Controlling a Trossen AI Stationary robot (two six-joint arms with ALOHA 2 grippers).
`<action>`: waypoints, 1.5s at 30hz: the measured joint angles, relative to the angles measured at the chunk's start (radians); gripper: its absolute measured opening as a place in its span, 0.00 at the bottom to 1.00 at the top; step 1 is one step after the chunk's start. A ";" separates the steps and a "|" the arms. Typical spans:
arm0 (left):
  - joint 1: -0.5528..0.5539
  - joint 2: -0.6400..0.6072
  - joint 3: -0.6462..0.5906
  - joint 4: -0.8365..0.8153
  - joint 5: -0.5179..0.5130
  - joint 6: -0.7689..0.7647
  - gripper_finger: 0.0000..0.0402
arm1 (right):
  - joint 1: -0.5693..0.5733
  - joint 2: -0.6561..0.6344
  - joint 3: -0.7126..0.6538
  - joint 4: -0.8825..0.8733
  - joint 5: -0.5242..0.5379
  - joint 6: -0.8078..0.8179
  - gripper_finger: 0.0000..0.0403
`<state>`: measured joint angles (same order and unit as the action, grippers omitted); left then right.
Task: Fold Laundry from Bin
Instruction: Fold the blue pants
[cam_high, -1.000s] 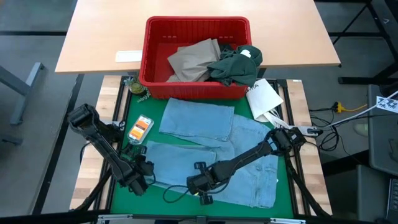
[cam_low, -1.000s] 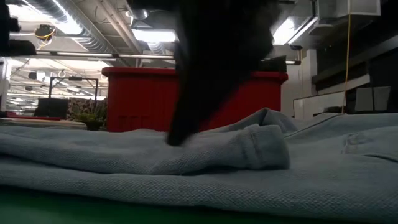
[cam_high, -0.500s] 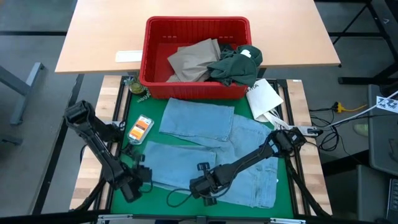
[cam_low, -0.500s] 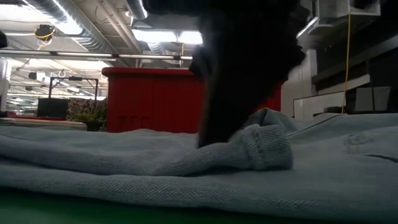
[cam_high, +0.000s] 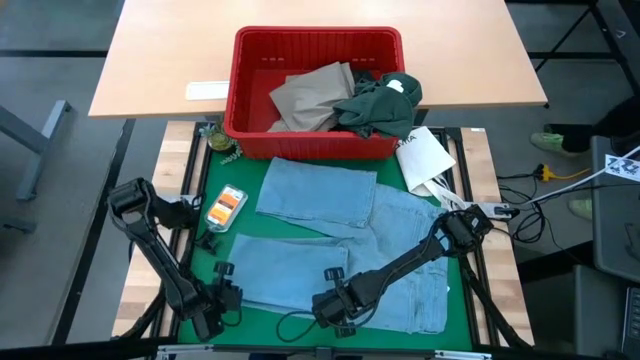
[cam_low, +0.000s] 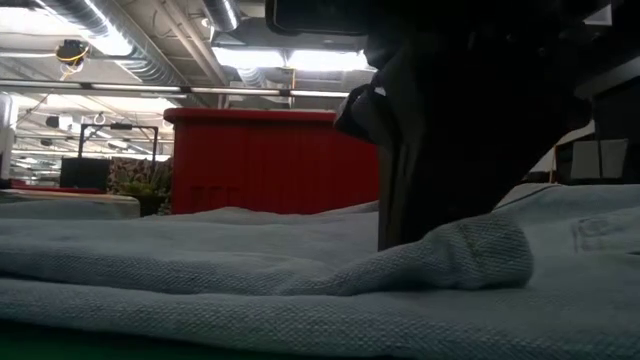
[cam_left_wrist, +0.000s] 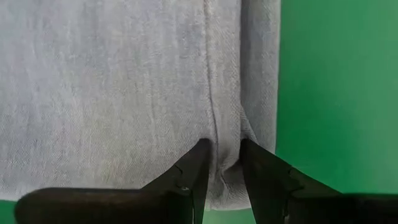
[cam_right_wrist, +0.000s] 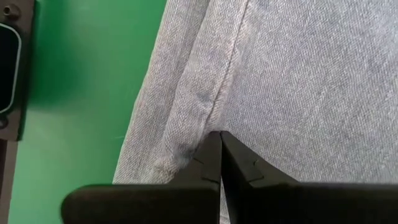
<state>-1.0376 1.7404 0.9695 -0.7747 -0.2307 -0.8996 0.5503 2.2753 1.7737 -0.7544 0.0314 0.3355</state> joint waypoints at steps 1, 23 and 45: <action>-0.004 0.005 0.002 0.000 0.005 0.004 0.23 | -0.001 0.000 0.000 -0.001 -0.005 0.000 0.00; -0.027 -0.113 0.057 -0.086 0.014 -0.034 0.23 | 0.001 0.004 0.126 -0.139 -0.032 -0.026 0.00; 0.125 -0.222 0.011 -0.174 -0.309 0.038 0.23 | -0.060 0.002 0.306 -0.452 0.359 -0.133 0.00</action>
<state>-0.9125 1.5185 0.9803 -0.9486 -0.5394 -0.8613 0.4903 2.2776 2.0796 -1.2068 0.3902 0.2028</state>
